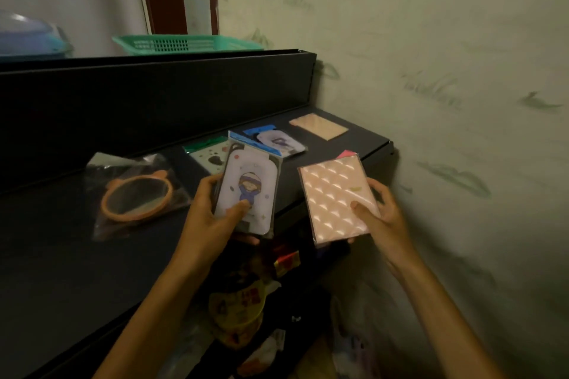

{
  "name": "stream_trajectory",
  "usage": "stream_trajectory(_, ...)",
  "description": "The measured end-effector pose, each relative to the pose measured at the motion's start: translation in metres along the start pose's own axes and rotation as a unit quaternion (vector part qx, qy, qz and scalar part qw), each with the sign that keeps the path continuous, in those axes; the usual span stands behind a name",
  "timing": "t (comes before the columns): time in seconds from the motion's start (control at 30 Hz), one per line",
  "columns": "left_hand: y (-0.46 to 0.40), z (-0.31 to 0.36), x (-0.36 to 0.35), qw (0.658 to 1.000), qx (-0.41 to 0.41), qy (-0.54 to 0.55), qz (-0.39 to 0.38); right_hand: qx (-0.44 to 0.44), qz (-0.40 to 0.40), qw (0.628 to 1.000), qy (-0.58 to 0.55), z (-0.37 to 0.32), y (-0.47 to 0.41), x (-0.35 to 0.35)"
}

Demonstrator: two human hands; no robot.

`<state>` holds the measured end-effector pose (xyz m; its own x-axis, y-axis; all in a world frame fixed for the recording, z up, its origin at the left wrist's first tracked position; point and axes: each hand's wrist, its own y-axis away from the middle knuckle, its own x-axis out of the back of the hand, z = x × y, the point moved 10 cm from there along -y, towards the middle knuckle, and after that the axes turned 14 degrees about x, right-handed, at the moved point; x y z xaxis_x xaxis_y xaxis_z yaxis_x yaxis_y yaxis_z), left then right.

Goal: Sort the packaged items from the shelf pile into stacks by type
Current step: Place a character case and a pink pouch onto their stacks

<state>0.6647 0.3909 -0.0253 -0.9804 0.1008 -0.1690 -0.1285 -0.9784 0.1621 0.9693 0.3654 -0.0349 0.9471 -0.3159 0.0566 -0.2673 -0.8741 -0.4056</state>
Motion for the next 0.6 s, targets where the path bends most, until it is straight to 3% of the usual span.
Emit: stream_trajectory(0.6,-0.173,0.049,-0.058,0.987,-0.040,-0.030,0.151,0.011,-0.109,0.994,0.008,0.106,-0.274,-0.009)
